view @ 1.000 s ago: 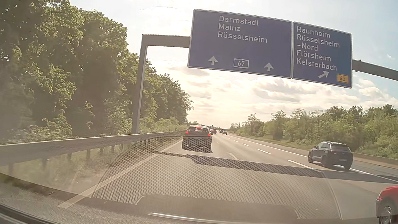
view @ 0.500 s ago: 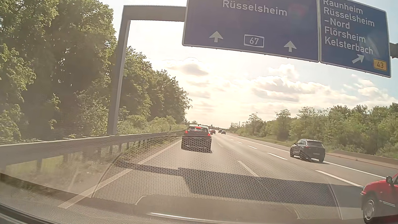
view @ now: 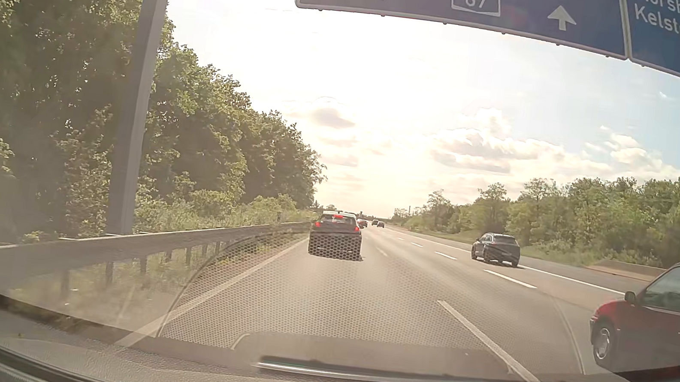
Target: Follow the waypoints while adhering to traffic rules and regulations
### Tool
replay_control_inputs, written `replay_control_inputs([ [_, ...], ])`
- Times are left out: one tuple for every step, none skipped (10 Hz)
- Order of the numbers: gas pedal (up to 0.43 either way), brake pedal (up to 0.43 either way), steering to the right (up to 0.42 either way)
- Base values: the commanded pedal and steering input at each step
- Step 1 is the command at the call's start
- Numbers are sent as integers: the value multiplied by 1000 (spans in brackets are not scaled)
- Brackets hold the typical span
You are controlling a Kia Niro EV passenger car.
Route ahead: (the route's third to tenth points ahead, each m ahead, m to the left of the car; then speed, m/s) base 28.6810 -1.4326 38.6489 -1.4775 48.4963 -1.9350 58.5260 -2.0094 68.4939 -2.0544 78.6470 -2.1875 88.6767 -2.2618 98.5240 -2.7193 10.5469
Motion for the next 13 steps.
replay_control_inputs([
  [0, 85, 0],
  [0, 104, 0],
  [0, 122, 0],
  [0, 122, 0],
  [0, 122, -1],
  [0, 122, -1],
  [0, 122, -1],
  [0, 122, -1],
  [0, 128, -1],
  [0, 134, -1],
  [0, 134, -1],
  [0, 134, -1],
  [0, 134, -1],
])
